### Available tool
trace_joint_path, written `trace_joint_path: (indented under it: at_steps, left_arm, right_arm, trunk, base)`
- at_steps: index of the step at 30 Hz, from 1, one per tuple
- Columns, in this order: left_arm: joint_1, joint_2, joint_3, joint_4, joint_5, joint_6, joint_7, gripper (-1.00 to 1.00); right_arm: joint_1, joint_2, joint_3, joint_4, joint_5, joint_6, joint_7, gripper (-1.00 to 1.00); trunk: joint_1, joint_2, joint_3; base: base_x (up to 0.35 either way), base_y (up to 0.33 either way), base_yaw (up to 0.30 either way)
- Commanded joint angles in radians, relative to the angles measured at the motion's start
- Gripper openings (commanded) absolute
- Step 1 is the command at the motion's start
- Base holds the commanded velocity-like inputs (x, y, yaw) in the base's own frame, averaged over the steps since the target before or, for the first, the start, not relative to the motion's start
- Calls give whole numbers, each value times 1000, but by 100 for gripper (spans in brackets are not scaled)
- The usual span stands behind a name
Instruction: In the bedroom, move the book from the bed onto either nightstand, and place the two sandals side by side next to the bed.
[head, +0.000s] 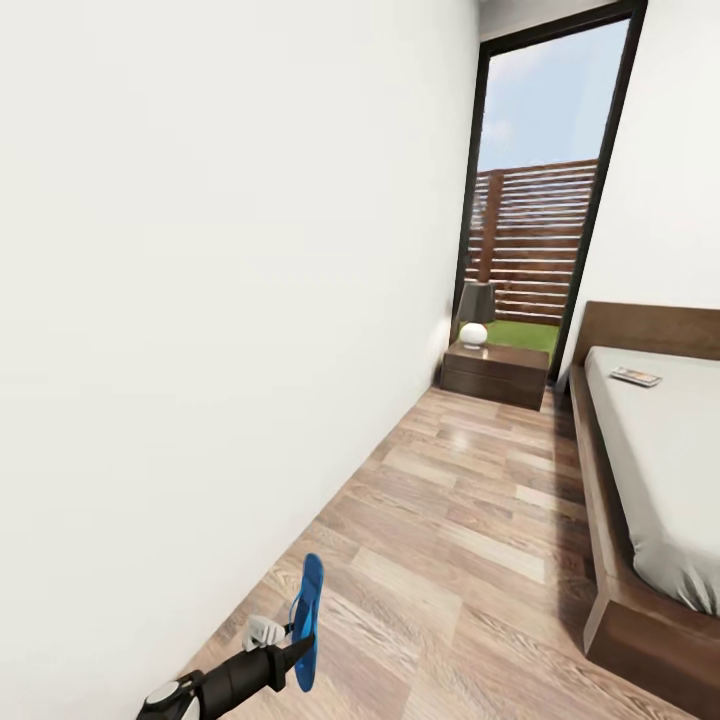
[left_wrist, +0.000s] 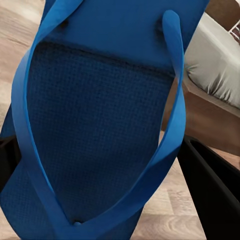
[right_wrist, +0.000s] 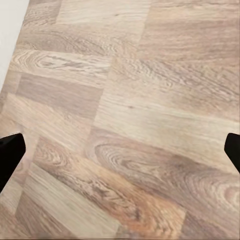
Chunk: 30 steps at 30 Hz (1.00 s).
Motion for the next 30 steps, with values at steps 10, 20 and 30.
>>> trace_joint_path:
  at_steps: [10, 20, 30]
  left_arm:
    - [-1, 7, 1, 2, 1, -9, -2, -100]
    - [1, 6, 1, 8, 2, -9, 15, -100]
    - [1, 7, 4, 12, 2, -10, 16, -100]
  right_arm:
    - [-1, 0, -5, 2, 14, -19, 16, 100]
    - [-1, 0, -7, 25, 11, -20, 16, 100]
    - [-1, 0, -7, 42, 11, -20, 16, 100]
  trunk:
    - [-39, 70, 30]
    - [-77, 140, 62]
    - [-115, 210, 93]
  base:
    - [0, 0, 0]
    - [0, 0, 0]
    - [0, 0, 0]
